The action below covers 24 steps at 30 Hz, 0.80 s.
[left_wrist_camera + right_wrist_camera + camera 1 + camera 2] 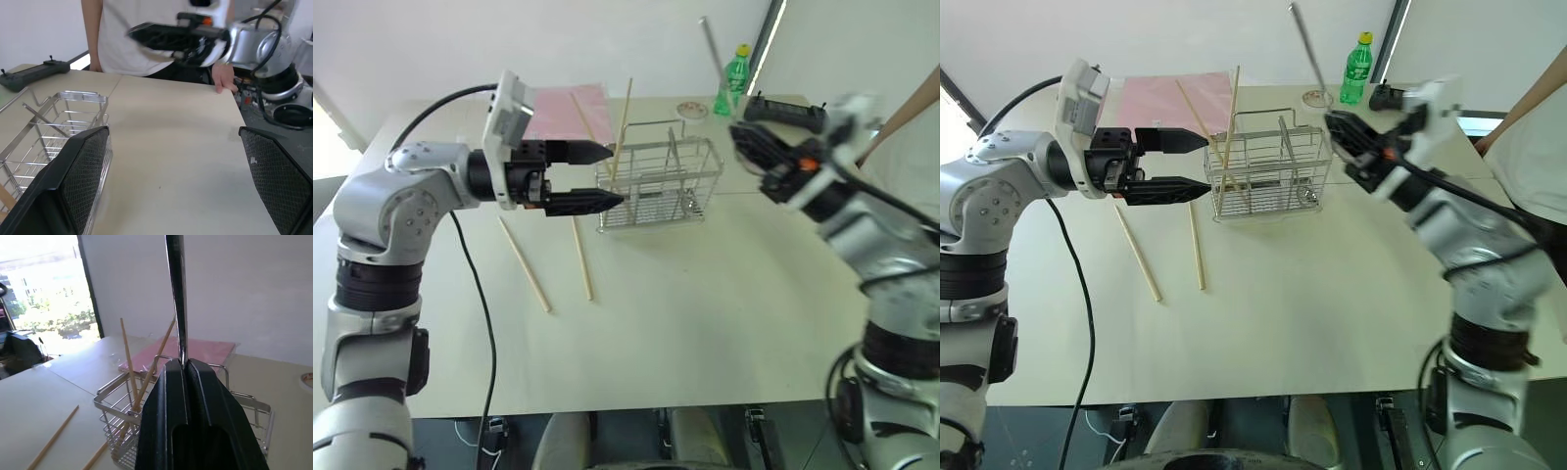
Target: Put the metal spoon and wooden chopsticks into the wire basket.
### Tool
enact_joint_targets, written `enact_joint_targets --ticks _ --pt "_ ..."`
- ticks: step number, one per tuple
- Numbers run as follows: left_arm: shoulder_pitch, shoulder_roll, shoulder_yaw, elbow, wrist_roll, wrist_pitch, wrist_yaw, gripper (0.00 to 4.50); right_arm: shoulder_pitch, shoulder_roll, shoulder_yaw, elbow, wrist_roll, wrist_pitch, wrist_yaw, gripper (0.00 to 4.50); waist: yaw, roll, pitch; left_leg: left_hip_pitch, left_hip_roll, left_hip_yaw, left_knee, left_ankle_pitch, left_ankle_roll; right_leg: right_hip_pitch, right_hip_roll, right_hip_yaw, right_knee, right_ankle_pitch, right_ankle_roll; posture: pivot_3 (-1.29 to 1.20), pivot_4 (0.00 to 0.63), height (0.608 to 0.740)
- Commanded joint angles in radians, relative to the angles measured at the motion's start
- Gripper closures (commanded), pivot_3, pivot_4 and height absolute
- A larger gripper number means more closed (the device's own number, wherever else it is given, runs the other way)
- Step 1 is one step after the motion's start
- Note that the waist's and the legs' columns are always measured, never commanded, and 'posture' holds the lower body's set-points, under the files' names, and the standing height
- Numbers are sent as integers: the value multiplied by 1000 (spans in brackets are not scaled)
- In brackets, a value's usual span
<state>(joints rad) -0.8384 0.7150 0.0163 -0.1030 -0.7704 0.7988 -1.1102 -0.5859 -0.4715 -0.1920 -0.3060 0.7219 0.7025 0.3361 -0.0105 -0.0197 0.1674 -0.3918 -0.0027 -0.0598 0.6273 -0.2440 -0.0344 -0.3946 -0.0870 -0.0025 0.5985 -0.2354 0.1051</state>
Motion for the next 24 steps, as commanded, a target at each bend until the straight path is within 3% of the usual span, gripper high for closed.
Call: enact_joint_targets --ticks 1,12,24 --pt "-11 13 40 -37 -7 -1 13 0 -82 53 16 89 -92 -130 -15 4485 0 0 0 0 0 0 0 0 0 0 0 0 0 1 2 0 150 721" --pt "39 24 86 -105 -42 39 77 0 -283 240 67 505 -284 -415 -9 4485 -9 1 0 1 0 -1 -1 0 0 -3 1 0 6 2 3 0 150 721" --pt "39 30 104 -127 -70 57 118 0 -320 306 84 712 -381 -545 24 4485 -10 1 0 1 0 -1 0 0 0 -5 1 1 12 2 3 0 150 721"
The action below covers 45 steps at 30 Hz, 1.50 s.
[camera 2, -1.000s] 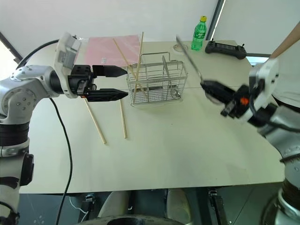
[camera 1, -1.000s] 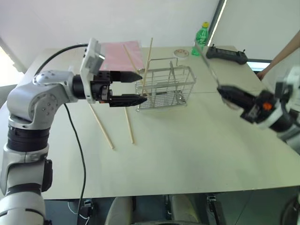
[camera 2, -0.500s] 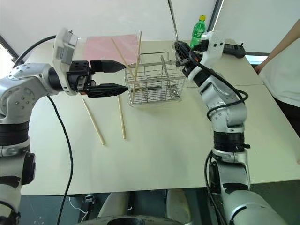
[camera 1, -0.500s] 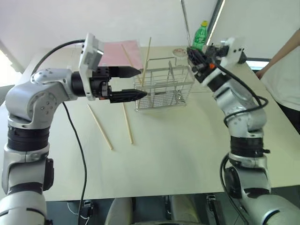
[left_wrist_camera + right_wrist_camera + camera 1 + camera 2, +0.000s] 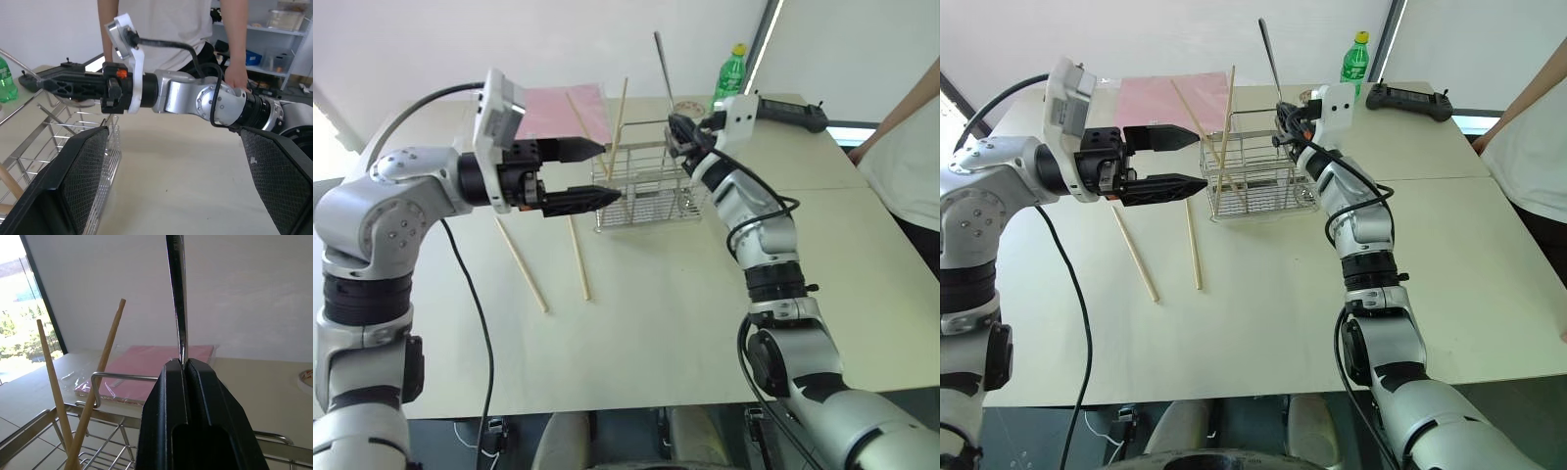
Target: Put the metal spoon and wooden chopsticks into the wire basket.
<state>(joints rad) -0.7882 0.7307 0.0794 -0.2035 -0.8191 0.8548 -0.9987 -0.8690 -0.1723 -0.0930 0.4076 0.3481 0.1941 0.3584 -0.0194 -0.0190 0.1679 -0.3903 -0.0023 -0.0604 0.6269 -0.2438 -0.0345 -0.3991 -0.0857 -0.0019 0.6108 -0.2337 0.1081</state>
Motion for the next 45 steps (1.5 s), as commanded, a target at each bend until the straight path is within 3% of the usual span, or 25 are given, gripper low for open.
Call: enact_joint_targets --ticks 1,9,12,15,18,27,31,33,37,42,45 --pt "-12 14 41 -27 -21 2 7 0 -37 8 -19 -1 -7 -38 2 4485 -1 0 0 0 0 0 0 0 0 0 0 0 0 0 0 0 150 721" --pt "-36 6 36 -8 -11 2 4 0 -26 3 -31 33 -29 -93 4 4485 -1 0 0 1 0 0 0 0 0 0 0 0 0 0 0 0 150 721" --pt "-42 4 35 -1 -9 -1 2 0 -20 7 -42 26 -10 -75 4 3556 -1 0 0 1 0 0 0 0 0 0 0 0 0 0 0 0 150 721" --pt "-44 3 34 3 -6 -4 0 0 -18 5 -44 18 -13 -69 -2 2009 -1 0 0 1 0 0 0 0 0 0 0 0 0 0 0 0 150 721" --pt "-47 0 31 11 0 -12 -3 0 -21 -2 -51 12 -14 -58 -3 737 -1 0 0 1 0 0 0 0 0 0 0 0 0 0 0 0 150 721" --pt "-60 -6 23 44 16 -36 -18 0 -6 -16 -71 -40 1 -12 -4 737 -1 0 0 1 0 0 0 0 0 0 0 0 0 0 0 0 150 721" --pt "-55 -5 22 39 21 -37 -24 0 35 -69 -74 -195 21 89 5 737 2 0 0 0 0 0 -1 0 0 0 0 0 0 0 0 0 150 721" --pt "-48 6 26 43 25 -36 -35 0 73 -129 -93 -350 80 211 24 737 6 1 1 0 0 0 -1 0 0 0 0 0 0 0 0 0 150 721" --pt "-26 53 34 90 64 -56 -66 0 168 -365 -155 -686 245 461 135 737 7 2 1 -1 -1 0 -1 0 0 -1 -1 0 0 -1 0 0 150 721" --pt "5 113 43 125 101 -32 -44 0 327 -666 -291 -922 470 671 318 737 4 1 1 0 0 0 -2 -1 1 1 0 0 -5 -3 -2 0 150 721" --pt "-1 131 20 162 170 21 58 0 462 -777 -384 -1021 571 732 399 737 5 0 1 0 1 0 -2 -1 1 2 0 0 -9 -4 -3 0 150 721"
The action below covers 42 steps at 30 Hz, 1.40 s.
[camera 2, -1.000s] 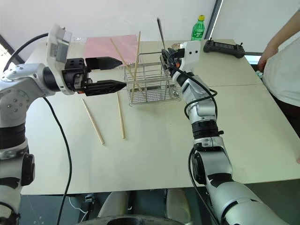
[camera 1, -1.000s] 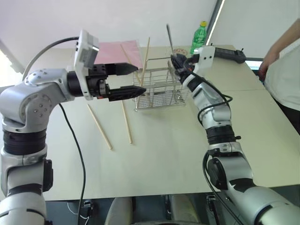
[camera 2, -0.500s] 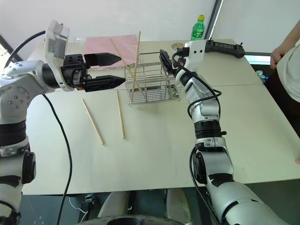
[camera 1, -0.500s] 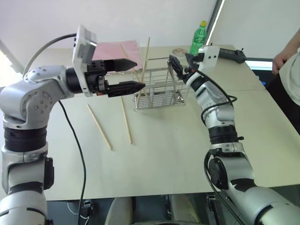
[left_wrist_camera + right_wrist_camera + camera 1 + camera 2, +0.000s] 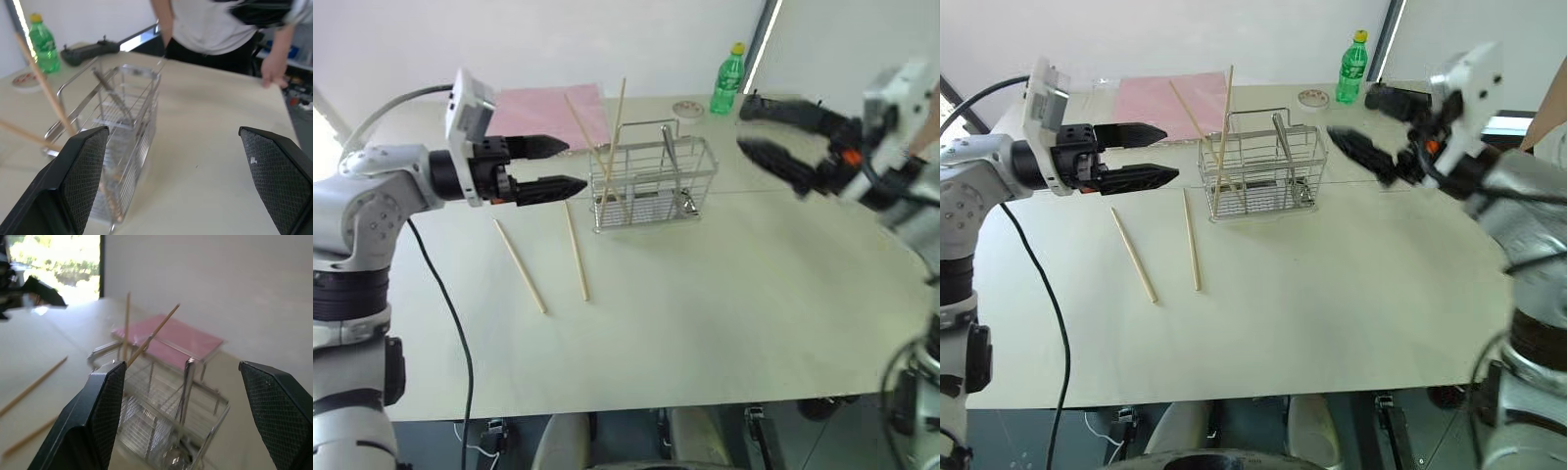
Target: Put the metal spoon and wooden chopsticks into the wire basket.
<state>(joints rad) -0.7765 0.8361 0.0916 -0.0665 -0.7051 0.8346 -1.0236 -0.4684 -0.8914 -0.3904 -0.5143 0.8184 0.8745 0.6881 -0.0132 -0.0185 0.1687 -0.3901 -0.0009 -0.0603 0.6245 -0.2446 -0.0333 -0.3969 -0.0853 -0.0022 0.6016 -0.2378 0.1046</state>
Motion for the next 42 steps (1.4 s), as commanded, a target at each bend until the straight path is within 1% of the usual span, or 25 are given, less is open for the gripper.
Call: enact_joint_targets --ticks 1,3,5,7,9,12,15,19,23,28,30,34,37,38,39,42 --pt "-29 13 5 47 76 86 148 0 105 -76 -114 -127 129 66 80 737 -1 0 0 0 0 0 0 0 0 0 0 0 0 0 0 0 150 721" --pt "-60 -29 10 85 119 172 287 0 182 -98 -161 -174 172 86 93 737 3 -1 0 1 0 0 2 0 0 2 0 0 -2 0 0 0 150 721" --pt "-97 -99 33 128 172 293 469 0 256 -106 -204 -217 208 95 106 737 9 -2 0 0 0 0 5 0 0 4 -1 0 -3 -2 4 0 150 721" --pt "-129 -176 72 145 221 398 626 0 298 -102 -222 -239 225 88 90 737 13 -3 0 0 0 0 6 0 0 6 -1 0 -3 -2 5 0 150 721" --pt "-168 -291 161 155 276 505 801 0 315 -90 -220 -246 228 80 49 737 20 -5 1 -1 -1 0 6 0 0 6 -3 0 -5 -1 7 0 150 721" --pt "-220 -447 309 168 370 621 1005 0 308 -80 -207 -246 245 70 -3 737 26 -8 2 -2 -2 0 6 0 0 6 -3 0 -5 4 7 0 150 721" --pt "-233 -547 386 181 457 645 1145 0 300 -78 -200 -242 270 65 -50 737 25 -8 2 -2 -3 0 4 0 -1 5 -3 0 -5 4 9 0 150 721" --pt "-231 -613 446 219 517 639 1231 0 304 -91 -208 -237 305 70 -92 737 26 -8 2 -1 -3 0 1 0 -1 3 -2 -1 -4 4 9 0 150 721" --pt "-217 -655 492 288 549 623 1279 0 407 -133 -272 -273 351 108 -63 737 29 -8 2 -2 -3 0 2 0 -1 4 -3 -1 -5 4 9 0 150 721" --pt "-234 -674 521 373 553 591 1294 0 454 -151 -309 -290 405 101 -87 737 28 -9 3 -2 -4 0 5 0 -1 5 -4 -1 -6 3 8 0 150 721" --pt "-234 -683 523 418 552 570 1301 0 451 -155 -313 -288 431 96 -113 737 28 -9 2 -1 -4 0 5 0 -2 6 -4 -1 -6 2 5 0 150 721" --pt "-237 -684 524 510 552 507 1319 0 438 -166 -307 -288 476 85 -163 737 31 -5 0 0 -3 0 6 0 -2 8 -4 -1 -5 2 5 0 150 721" --pt "-248 -676 536 563 550 471 1343 794 444 -173 -307 -290 491 81 -186 659 31 -3 -2 1 -3 0 6 0 -2 8 -4 -1 -5 2 4 0 150 721" --pt "-252 -674 538 572 547 466 1346 1373 453 -175 -313 -294 496 82 -187 659 31 -2 -2 1 -3 0 6 0 -2 8 -4 -1 -5 3 4 0 150 721" --pt "-254 -671 539 579 544 461 1349 1833 460 -177 -318 -297 502 83 -188 659 32 -2 -2 1 -3 0 6 0 -2 8 -4 -1 -5 3 4 0 150 721" --pt "-266 -666 551 599 535 452 1364 3446 485 -185 -333 -307 520 82 -184 659 43 -2 -2 1 -3 0 6 0 -3 8 -4 -1 -5 3 4 0 150 721"
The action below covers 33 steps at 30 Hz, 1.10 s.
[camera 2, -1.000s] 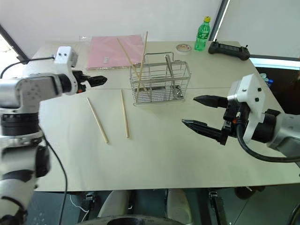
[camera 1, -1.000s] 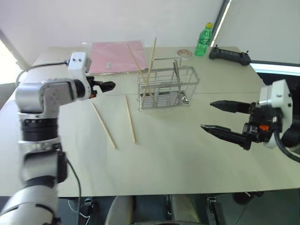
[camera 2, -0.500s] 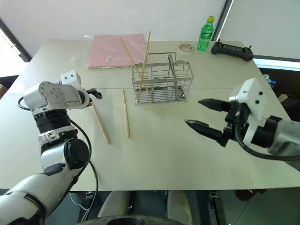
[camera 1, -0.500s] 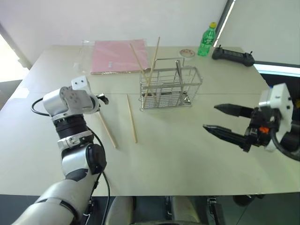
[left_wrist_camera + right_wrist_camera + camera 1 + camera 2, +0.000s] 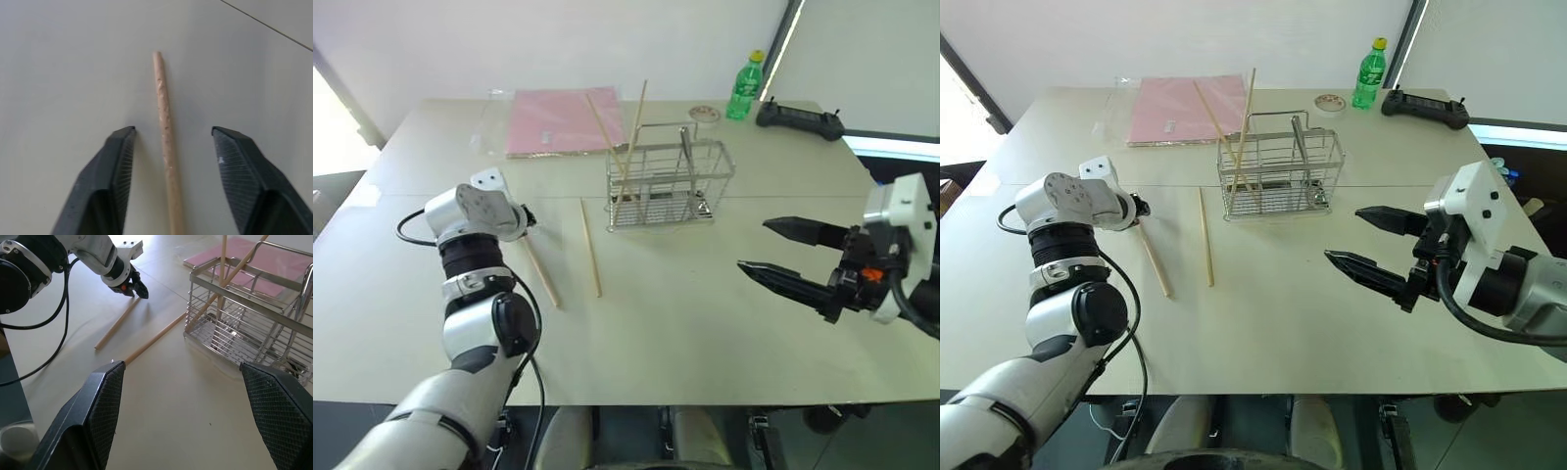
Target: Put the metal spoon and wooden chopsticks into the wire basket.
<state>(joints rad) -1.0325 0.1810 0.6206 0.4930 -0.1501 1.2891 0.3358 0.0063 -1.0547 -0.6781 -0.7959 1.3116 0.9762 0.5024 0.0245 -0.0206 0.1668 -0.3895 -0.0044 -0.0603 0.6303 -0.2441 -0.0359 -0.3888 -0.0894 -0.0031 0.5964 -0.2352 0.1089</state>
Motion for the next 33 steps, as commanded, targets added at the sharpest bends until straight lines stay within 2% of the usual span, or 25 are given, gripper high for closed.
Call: enact_joint_targets --ticks 1,2,7,10,14,17,21,25,33 --pt "-14 -9 24 48 -22 -6 8 3909 15 -24 -47 -26 30 -21 3 659 11 0 0 0 0 0 0 0 0 0 0 0 0 0 0 0 150 721" --pt "-19 -9 31 54 -24 -6 13 4479 22 -25 -51 -28 34 -24 5 659 16 0 0 0 0 0 0 0 0 0 0 0 0 0 0 0 150 721" --pt "-50 -5 79 77 -49 -16 38 4479 45 -25 -54 -26 32 -39 11 659 18 0 0 -1 0 1 0 0 0 0 -1 0 -1 0 0 0 150 721" --pt "-92 43 68 116 -73 -125 -18 4479 63 -21 -58 -24 22 -51 17 659 17 -1 0 -1 -1 1 0 0 0 -1 -1 -1 -1 0 0 0 150 721" --pt "-226 168 -62 171 -96 -586 -369 4479 94 -17 -80 -25 22 -57 22 659 15 -12 7 -4 1 0 -1 2 -3 -5 1 -1 -1 1 -2 0 150 721" --pt "-303 190 -119 136 -148 -808 -612 4479 114 -15 -94 -22 22 -59 25 659 16 -13 7 -9 2 1 -2 2 -4 -9 0 -1 -3 2 -3 0 150 721" --pt "-364 158 -143 96 -239 -883 -753 4479 129 -11 -102 -23 13 -63 29 659 17 -6 3 -11 -1 4 -4 1 -2 -6 -5 -1 -11 3 -2 0 150 721" --pt "-379 58 -234 12 -305 -872 -854 4479 165 6 -114 -44 -9 -78 27 659 20 -5 3 -12 -5 3 -1 0 1 -3 -7 -2 -13 3 1 0 150 721" --pt "-240 -43 -433 -31 -241 -980 -976 4479 212 46 -149 -91 35 -113 -58 659 11 -3 2 -10 -2 4 0 0 1 -3 -3 -1 -13 5 4 0 150 721"
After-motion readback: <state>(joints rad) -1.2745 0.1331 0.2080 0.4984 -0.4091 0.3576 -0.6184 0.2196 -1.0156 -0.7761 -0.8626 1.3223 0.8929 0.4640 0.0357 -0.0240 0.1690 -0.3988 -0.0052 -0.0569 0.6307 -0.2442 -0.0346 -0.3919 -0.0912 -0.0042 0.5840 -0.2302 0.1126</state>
